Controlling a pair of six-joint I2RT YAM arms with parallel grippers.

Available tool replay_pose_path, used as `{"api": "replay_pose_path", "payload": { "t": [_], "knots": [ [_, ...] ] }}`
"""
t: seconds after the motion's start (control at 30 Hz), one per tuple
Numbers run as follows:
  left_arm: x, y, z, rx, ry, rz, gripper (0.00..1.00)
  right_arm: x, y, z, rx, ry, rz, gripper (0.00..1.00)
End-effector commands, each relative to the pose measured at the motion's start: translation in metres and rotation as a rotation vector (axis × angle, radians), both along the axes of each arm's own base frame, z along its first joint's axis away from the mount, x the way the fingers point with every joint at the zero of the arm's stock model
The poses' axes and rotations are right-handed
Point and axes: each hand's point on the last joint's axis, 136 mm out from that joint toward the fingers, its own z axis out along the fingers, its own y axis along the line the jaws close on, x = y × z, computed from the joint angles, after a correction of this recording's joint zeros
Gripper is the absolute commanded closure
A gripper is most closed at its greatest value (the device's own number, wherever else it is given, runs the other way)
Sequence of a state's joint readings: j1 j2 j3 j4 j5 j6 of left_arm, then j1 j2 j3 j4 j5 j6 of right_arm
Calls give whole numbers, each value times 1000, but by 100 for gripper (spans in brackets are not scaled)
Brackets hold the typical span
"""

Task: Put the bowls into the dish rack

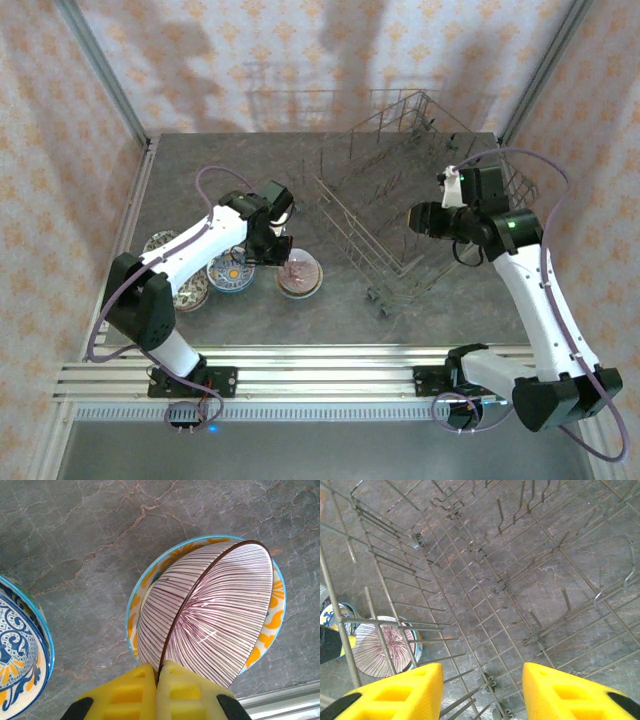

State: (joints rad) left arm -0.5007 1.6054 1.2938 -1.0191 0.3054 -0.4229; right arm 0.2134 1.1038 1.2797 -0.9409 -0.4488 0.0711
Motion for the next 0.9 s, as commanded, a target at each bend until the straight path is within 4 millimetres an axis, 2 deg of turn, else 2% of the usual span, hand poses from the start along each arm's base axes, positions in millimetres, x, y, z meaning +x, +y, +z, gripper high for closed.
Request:
{"api": "replay_pose_path", "payload": {
  "t": [0.0,0.13,0.27,0.43,0.6,0.87],
  "knots": [
    [3,0,19,-10,-34,22,100,-6,12,13,9,-62,68,55],
    [1,-2,17,-25,-20,11,100,-20,38,27,11,-113,173,56],
    [-1,-3,15,-54,-10,3,100,-28,58,27,-27,-119,247,55],
    [2,-5,27,-107,-63,4,100,-31,82,23,-56,-113,302,55],
    [2,-1,26,-110,-64,11,100,-36,117,30,-58,-141,380,55],
    [0,-1,18,-107,-50,21,100,-44,173,6,-101,-110,490,55]
  ]
}}
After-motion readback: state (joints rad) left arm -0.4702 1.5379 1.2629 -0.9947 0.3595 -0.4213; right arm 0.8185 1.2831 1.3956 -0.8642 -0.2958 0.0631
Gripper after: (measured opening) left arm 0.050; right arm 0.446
